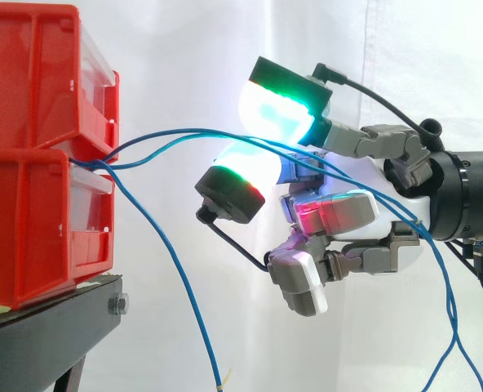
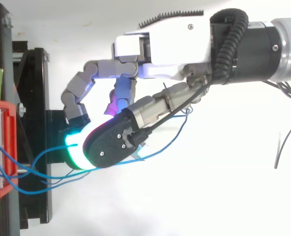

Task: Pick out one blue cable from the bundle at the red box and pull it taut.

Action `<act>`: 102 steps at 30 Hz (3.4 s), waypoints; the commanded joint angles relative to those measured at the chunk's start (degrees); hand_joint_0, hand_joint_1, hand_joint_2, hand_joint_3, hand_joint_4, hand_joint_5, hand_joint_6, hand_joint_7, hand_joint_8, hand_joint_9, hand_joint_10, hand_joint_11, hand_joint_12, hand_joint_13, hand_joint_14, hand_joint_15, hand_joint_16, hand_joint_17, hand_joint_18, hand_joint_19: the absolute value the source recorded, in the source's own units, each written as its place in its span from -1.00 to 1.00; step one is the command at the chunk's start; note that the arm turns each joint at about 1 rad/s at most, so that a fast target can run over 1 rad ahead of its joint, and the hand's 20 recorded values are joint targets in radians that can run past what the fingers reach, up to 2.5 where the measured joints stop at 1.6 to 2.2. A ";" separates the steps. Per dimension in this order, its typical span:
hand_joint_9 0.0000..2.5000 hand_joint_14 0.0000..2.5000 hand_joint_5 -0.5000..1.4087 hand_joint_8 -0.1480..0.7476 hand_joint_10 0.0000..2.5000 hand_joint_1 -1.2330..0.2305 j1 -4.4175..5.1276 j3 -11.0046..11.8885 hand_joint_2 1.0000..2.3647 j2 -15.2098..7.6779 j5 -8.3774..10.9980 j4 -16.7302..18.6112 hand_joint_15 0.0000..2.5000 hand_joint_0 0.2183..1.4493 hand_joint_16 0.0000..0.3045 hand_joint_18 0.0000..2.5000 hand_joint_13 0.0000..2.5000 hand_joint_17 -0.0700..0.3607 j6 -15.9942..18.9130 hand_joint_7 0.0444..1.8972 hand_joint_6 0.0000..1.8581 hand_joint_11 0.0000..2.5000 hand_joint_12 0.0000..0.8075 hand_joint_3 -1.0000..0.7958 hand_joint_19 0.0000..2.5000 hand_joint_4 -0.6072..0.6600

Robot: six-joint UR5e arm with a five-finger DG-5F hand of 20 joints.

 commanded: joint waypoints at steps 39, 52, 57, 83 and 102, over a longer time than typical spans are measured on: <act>0.09 -0.98 -0.59 -0.05 -0.97 -0.42 -0.15 0.00 -0.97 0.00 0.04 -0.08 -0.43 -0.36 -0.67 -0.29 -0.20 -0.15 -0.79 -0.03 -0.01 -0.24 -0.14 -0.13 -0.41 0.02; -0.05 -0.98 -0.58 -0.06 -0.98 -0.42 -0.15 0.00 -0.97 1.76 0.21 -4.47 -0.53 -0.35 -0.68 -0.36 -0.32 -0.17 -5.01 -0.01 -0.01 -0.35 -0.15 -0.12 -0.45 -0.02; -0.10 -0.98 -0.58 -0.10 -0.98 -0.42 -0.06 0.00 -0.97 2.81 0.12 -7.02 -0.54 -0.36 -0.68 -0.38 -0.35 -0.17 -7.03 -0.02 -0.01 -0.41 -0.14 -0.12 -0.46 -0.06; -0.18 -0.98 -0.59 -0.07 -0.98 -0.10 0.29 0.00 -1.00 2.99 0.39 -13.35 -0.58 -0.45 -0.67 -0.49 -0.45 -0.15 -8.08 -0.14 -0.03 -0.44 -0.14 -0.44 -0.49 0.02; -0.11 -0.98 -0.57 0.00 -0.98 -0.12 0.20 0.09 -0.98 2.99 0.48 -13.17 -0.56 -0.42 -0.63 -0.43 -0.39 -0.09 -5.54 -0.03 -0.04 -0.43 -0.07 -0.12 -0.48 -0.01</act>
